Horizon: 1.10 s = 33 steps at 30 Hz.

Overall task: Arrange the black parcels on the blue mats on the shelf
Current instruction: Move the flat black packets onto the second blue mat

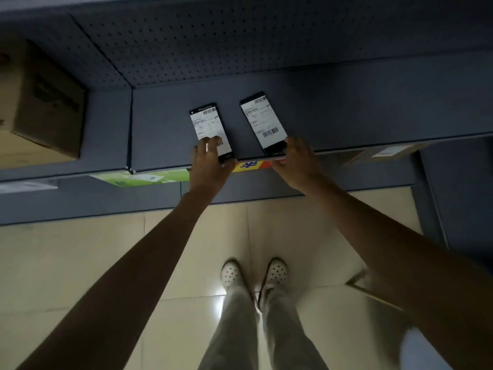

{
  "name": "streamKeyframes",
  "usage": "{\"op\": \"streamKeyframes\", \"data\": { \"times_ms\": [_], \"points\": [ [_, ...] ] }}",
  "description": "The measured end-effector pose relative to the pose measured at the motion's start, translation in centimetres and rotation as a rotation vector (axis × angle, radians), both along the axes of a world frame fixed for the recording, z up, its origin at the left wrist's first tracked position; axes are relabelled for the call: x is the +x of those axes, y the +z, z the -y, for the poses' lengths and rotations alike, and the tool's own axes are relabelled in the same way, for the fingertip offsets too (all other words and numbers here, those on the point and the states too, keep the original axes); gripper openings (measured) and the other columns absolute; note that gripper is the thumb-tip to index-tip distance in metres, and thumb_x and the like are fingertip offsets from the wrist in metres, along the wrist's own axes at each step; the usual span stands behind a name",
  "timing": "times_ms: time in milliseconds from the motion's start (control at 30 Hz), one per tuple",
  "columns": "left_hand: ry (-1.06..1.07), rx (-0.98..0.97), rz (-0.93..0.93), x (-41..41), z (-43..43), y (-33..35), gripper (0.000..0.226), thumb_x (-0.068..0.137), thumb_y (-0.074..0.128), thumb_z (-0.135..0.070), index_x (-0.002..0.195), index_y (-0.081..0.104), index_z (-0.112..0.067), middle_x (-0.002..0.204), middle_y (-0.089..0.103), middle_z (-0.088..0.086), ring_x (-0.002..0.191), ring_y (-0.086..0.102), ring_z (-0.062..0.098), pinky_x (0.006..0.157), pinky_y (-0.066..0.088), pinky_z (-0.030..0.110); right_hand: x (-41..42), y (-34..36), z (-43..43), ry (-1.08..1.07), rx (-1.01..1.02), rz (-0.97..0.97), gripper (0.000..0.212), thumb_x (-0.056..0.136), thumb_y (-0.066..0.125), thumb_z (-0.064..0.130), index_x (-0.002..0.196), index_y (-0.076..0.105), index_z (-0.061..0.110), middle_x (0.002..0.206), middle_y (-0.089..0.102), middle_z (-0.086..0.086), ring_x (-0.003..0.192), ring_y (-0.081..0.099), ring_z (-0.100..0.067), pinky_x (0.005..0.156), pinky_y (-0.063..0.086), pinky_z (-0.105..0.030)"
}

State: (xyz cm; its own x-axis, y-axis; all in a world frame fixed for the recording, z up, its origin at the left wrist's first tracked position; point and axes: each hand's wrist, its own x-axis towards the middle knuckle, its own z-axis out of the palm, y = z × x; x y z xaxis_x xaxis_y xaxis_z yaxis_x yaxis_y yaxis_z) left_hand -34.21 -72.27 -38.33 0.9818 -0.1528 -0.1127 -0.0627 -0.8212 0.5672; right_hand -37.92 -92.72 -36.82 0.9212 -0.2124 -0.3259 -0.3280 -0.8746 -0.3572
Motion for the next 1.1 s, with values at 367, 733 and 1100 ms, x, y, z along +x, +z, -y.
{"op": "streamKeyframes", "data": {
  "times_ms": [367,733,1100],
  "points": [
    [0.152,0.069,-0.032,3.9,1.3,-8.5,0.088,0.08,0.075,-0.042,0.148,0.029,-0.009,0.158,0.016,0.018,0.144,0.018,0.036,0.114,0.028,0.045,6.5,-9.1,-1.6,-0.045,-0.016,0.047,0.096,0.086,0.064,0.051,0.154,0.012,0.006,0.158,0.013,-0.016,0.141,0.02,-0.037,0.111,0.031,-0.047],
    [0.339,-0.228,-0.115,4.0,0.4,-8.9,0.09,0.069,0.08,-0.014,0.145,0.032,-0.011,0.142,0.031,0.017,0.127,0.037,0.034,0.099,0.04,0.031,5.9,-9.8,-2.5,-0.105,-0.068,0.093,0.082,0.087,0.065,0.034,0.152,0.021,0.011,0.148,0.032,-0.016,0.13,0.033,-0.036,0.105,0.035,-0.047],
    [0.402,-0.209,-0.074,-3.9,-5.5,-0.9,0.091,0.069,0.081,-0.018,0.146,0.032,-0.012,0.138,0.035,0.018,0.124,0.039,0.035,0.101,0.042,0.043,0.1,-0.5,-8.5,0.138,-0.067,0.138,0.078,0.085,0.066,0.041,0.146,0.03,0.01,0.14,0.041,-0.015,0.123,0.041,-0.034,0.1,0.039,-0.043]
  ]
}}
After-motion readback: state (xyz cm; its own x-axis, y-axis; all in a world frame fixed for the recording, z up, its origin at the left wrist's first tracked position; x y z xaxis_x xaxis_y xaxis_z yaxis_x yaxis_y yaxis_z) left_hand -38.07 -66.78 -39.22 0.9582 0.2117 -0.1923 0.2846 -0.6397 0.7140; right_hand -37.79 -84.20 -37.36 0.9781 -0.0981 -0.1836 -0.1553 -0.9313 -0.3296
